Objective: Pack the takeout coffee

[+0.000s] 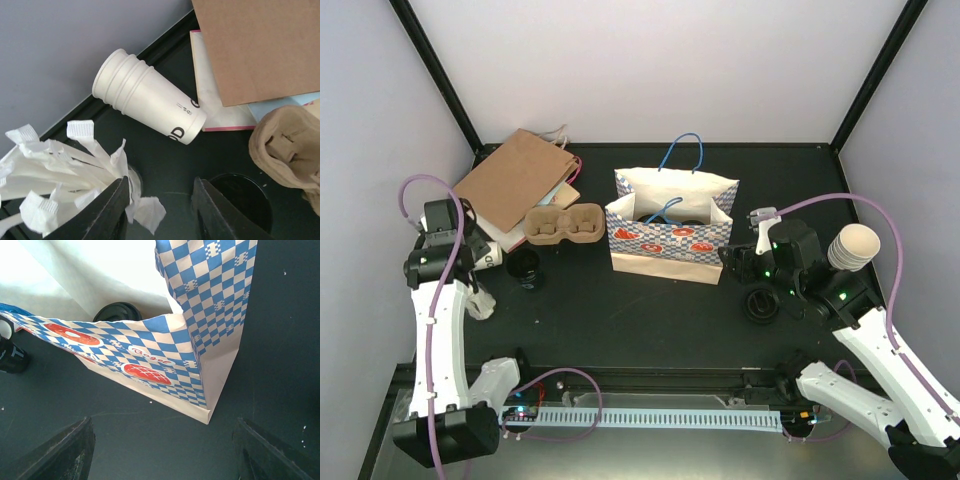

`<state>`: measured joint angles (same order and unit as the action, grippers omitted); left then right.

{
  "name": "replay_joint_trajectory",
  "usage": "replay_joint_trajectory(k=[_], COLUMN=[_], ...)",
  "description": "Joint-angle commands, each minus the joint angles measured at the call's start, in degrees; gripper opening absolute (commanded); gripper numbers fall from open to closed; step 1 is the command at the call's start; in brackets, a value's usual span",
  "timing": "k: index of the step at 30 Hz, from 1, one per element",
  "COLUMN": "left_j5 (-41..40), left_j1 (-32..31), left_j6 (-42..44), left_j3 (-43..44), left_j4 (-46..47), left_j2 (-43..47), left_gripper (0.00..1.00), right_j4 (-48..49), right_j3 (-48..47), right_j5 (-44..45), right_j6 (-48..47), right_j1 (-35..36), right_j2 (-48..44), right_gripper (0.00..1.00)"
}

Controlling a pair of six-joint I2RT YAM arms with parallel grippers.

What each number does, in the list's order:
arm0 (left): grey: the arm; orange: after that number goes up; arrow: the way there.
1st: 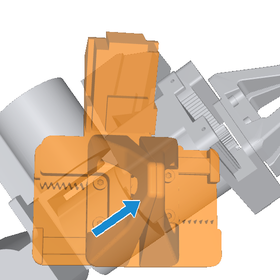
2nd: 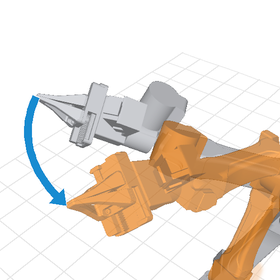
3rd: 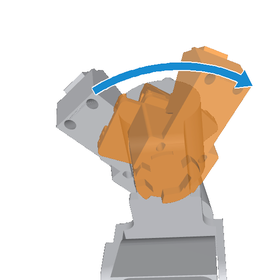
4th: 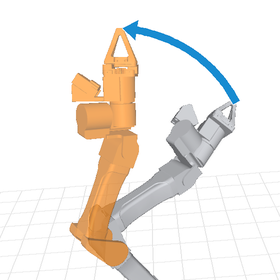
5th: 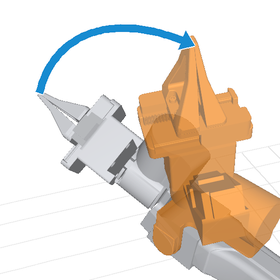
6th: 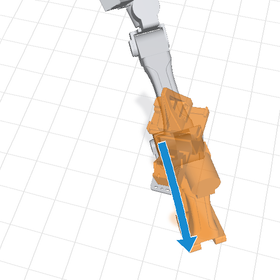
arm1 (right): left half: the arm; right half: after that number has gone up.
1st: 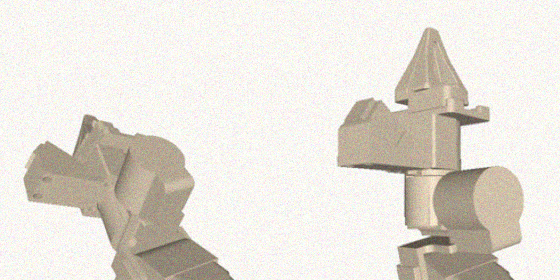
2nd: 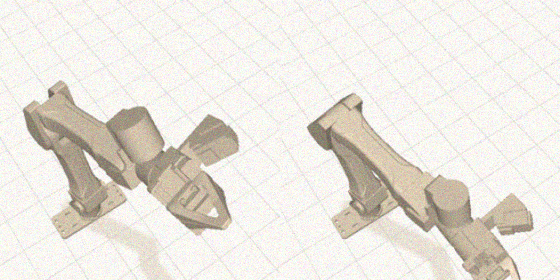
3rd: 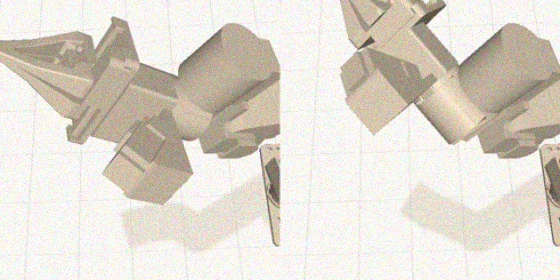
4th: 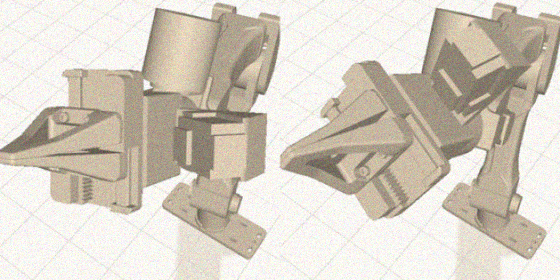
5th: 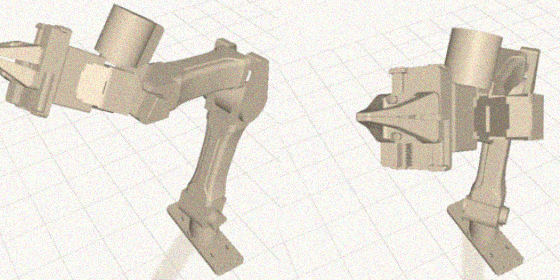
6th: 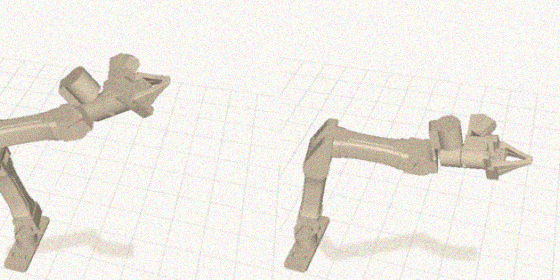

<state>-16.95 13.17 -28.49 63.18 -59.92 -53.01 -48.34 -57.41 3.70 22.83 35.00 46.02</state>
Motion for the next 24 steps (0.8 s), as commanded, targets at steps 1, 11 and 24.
replay_joint_trajectory(k=[1,11,24], left_j5=[-3.44,-3.89,-3.82], left_j1=[0.37,0.37,0.39], left_j6=[0.5,-0.11,-0.17], left_j3=[0.85,2.27,10.66], left_j4=[0.02,-0.9,-5.62], left_j2=[-1.28,-0.78,1.91], left_gripper=[0.34,0.02,0.02], right_j4=[1.32,1.27,1.32], right_j3=[0.1,-0.13,-0.47], right_j5=[-0.45,-0.36,-0.86], right_j6=[-0.2,-0.16,-0.24], right_j1=[-0.2,-0.2,-0.18], right_j2=[-0.49,-0.41,-0.1], right_gripper=[0.77,0.77,0.77])
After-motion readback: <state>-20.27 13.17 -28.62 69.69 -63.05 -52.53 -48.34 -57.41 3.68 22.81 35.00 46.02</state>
